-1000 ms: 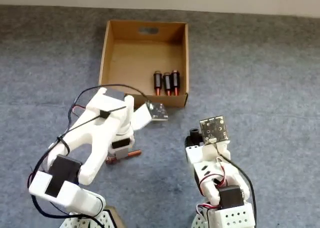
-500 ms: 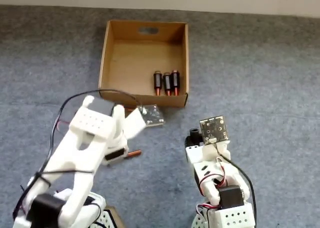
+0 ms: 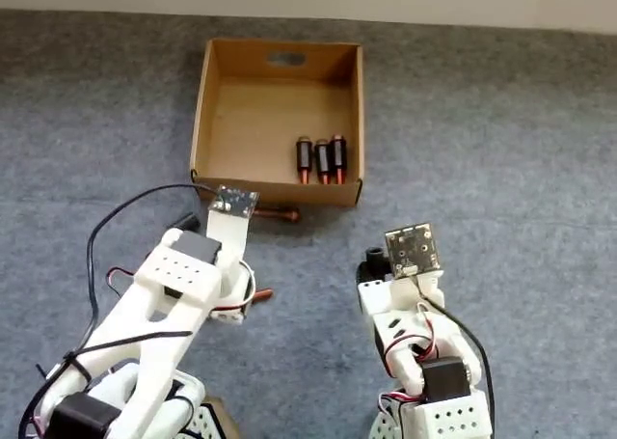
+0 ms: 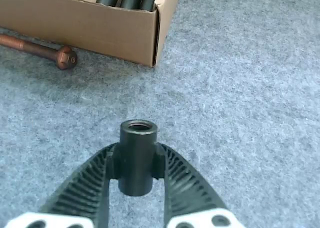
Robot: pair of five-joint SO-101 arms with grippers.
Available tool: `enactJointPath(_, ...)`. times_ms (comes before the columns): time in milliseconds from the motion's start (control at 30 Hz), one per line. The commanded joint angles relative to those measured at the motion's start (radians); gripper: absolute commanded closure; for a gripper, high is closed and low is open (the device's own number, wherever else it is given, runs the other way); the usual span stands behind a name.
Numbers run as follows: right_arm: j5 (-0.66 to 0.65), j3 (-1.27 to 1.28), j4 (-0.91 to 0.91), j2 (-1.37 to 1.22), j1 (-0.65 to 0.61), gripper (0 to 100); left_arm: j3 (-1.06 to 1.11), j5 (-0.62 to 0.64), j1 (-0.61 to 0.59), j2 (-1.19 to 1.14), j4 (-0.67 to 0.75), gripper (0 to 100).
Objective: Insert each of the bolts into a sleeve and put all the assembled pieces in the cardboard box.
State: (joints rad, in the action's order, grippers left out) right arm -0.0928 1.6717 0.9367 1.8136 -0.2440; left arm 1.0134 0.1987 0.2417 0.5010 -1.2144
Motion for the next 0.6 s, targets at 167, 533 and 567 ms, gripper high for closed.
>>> enactJointPath(167, 0.000, 0.038, 0.002, 0.019, 0.007, 99.2, -0.002, 0.020, 0.015, 0.021, 0.023, 91)
enactJointPath(533, 0.000, 0.038, 0.002, 0.019, 0.010, 99.2, 0.130, 0.021, 0.013, 0.019, 0.255, 91)
enactJointPath(567, 0.000, 0.038, 0.002, 0.019, 0.010, 99.2, 0.128, 0.021, 0.013, 0.021, 0.262, 91)
